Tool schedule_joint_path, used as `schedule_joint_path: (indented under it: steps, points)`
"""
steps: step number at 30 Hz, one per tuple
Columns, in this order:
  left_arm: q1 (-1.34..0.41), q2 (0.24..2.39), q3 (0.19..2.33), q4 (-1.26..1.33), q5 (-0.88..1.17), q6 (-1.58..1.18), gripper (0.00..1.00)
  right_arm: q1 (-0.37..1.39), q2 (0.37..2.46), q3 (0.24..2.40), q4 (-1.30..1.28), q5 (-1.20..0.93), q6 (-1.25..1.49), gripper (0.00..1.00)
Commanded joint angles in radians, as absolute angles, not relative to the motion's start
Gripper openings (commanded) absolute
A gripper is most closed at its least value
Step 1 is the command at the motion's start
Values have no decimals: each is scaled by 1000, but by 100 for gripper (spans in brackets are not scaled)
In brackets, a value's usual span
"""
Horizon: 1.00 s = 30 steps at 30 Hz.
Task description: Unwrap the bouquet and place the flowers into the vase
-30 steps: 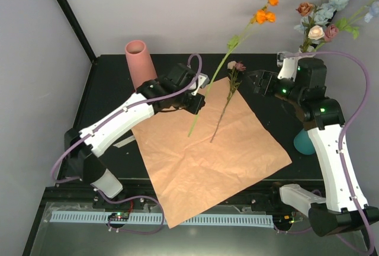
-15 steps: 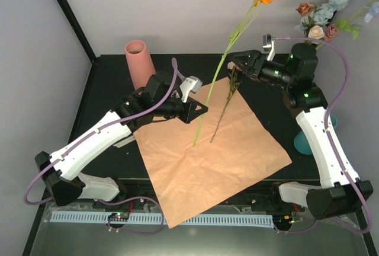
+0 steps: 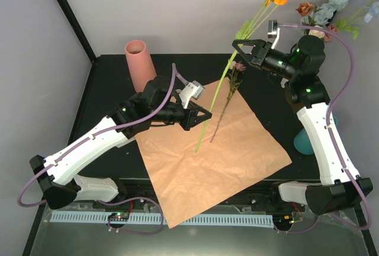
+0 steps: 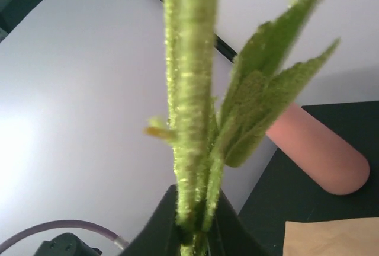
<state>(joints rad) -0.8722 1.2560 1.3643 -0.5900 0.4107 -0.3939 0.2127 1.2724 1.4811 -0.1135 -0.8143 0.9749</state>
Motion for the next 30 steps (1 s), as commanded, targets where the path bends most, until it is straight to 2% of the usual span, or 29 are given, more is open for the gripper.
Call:
schedule_joint_path:
  steps: [1, 5, 8, 10, 13, 14, 23, 30]
  points:
    - [-879, 1240, 1377, -588, 425, -359, 2, 215, 1261, 1510, -93, -802, 965, 5]
    - [-881, 1249, 1375, -601, 421, -344, 5, 216, 1260, 1524, -124, -804, 916, 1]
    - [-881, 1257, 1376, -614, 397, -338, 20, 216, 1259, 1546, -183, -787, 834, 1]
    - [-881, 1259, 1375, -627, 355, -336, 45, 215, 1259, 1565, -227, -771, 767, 2]
    - [-879, 1257, 1364, -648, 276, -335, 95, 216, 1259, 1610, -338, -718, 627, 2]
    - [-879, 1253, 1356, -653, 255, -333, 99, 216, 1260, 1637, -374, -696, 581, 2]
    - [-877, 1203, 1337, -700, 20, -266, 99, 215, 1284, 1844, -609, -396, 260, 2]
    - [-860, 1144, 1301, -692, -191, -247, 99, 215, 1315, 2010, -664, -116, 101, 1]
